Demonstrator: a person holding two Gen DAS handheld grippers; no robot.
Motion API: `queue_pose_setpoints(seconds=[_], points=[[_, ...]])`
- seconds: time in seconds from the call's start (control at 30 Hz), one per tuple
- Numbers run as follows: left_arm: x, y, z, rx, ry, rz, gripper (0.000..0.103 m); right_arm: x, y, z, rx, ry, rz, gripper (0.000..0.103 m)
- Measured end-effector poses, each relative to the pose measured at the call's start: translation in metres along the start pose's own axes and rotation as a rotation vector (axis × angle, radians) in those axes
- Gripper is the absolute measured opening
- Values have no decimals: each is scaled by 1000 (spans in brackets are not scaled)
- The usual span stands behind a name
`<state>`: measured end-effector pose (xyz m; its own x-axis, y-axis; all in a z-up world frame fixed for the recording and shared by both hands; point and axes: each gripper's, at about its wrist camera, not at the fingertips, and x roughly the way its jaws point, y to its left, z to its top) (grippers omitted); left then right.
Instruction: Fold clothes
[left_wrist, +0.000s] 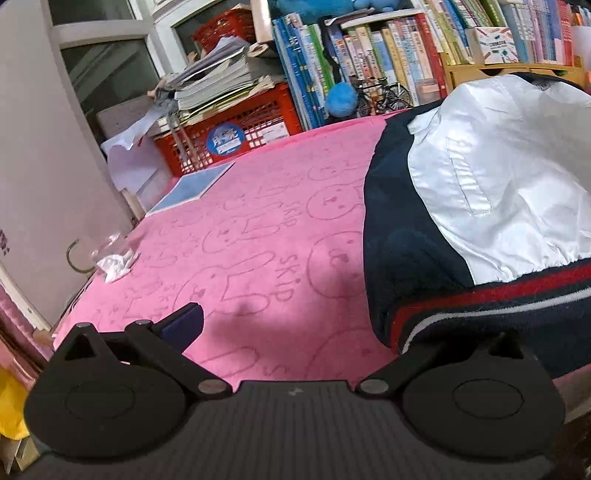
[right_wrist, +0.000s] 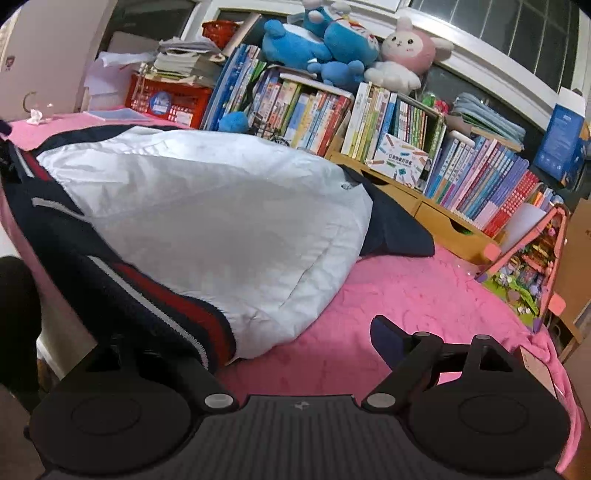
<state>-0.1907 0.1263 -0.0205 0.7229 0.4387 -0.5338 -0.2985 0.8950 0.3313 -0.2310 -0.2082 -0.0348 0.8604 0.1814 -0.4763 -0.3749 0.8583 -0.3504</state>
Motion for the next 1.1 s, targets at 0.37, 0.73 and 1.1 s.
queue_pose_setpoints(seconds=[0.37, 0.73, 1.1], points=[[-14, -12, -5, 63, -39, -131, 103, -10, -42, -9, 119, 54, -17, 103], [-46, 44, 24, 15, 21, -757, 103, -13, -65, 16, 318, -37, 504, 103], [56, 15, 153, -116, -100, -463, 103, 82, -108, 134, 269, -162, 74, 103]])
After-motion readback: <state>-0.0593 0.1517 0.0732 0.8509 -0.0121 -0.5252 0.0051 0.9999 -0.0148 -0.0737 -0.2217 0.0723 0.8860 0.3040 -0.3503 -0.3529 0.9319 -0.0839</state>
